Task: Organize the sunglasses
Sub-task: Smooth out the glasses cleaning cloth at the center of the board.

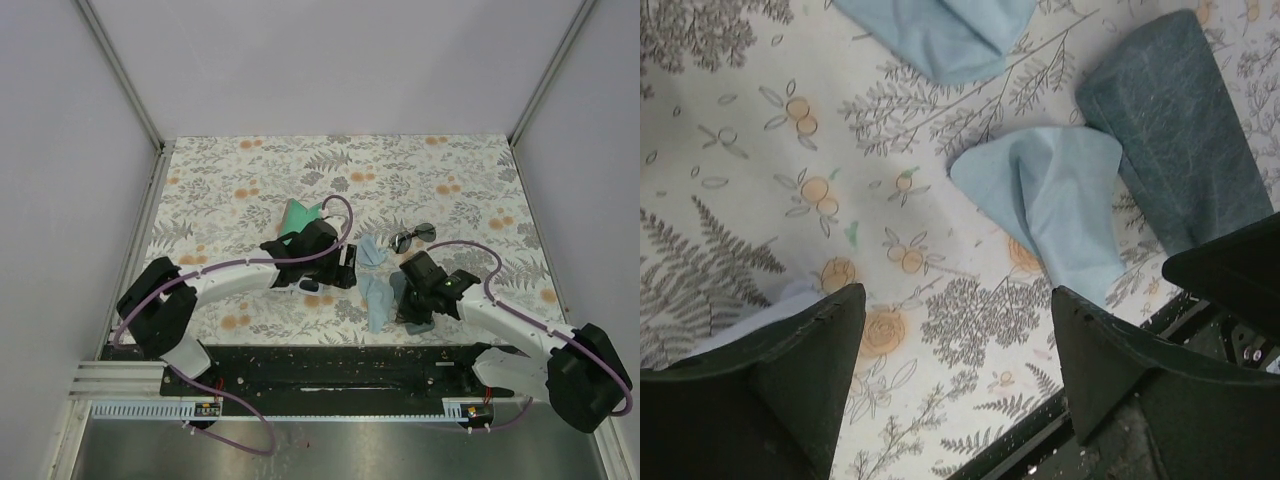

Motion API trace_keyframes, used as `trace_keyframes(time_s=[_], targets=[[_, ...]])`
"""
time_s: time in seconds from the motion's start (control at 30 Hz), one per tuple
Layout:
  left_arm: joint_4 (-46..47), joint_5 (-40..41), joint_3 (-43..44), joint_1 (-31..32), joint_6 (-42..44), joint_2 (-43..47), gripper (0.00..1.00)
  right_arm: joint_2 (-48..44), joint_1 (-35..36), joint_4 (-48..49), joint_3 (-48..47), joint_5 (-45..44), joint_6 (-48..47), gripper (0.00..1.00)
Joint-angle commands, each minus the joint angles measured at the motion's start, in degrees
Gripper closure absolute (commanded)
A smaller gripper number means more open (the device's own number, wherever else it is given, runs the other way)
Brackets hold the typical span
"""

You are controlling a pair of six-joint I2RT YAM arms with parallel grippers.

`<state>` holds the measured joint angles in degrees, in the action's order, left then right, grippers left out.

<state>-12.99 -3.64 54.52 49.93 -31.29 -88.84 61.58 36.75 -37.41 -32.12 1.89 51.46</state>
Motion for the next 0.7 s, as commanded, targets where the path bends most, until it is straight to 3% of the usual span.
trace_keyframes(time_s=[0.0, 0.13, 0.23, 0.37, 0.5, 0.67], targets=[[2.54, -0.32, 5.94, 0.17, 2.11, -3.88, 0.22, 4.06, 0.07, 0.59, -1.80, -9.69, 5.31, 0.91], [1.40, -1.02, 9.54, 0.17, 2.72, -8.53, 0.22, 8.63, -0.80, -4.94, -5.14, -20.15, 9.09, 0.90], [0.34, -1.37, 11.83, 0.25, 3.25, -12.05, 0.23, 9.00, -6.84, -6.36, -6.73, -22.98, 7.09, 0.83], [-0.98, -2.16, 14.03, 0.34, 4.74, -15.39, 0.27, 7.68, -17.40, -2.06, -8.13, -20.26, -0.82, 0.81], [-2.74, -2.69, 16.23, 0.25, 6.50, -17.68, 0.32, 7.59, -17.86, 4.43, -10.86, -6.59, -12.60, 0.67], [-3.09, -2.51, 16.49, 0.25, 8.43, -18.30, 0.37, 5.13, -17.59, 10.16, -7.44, 2.06, -13.67, 0.60]])
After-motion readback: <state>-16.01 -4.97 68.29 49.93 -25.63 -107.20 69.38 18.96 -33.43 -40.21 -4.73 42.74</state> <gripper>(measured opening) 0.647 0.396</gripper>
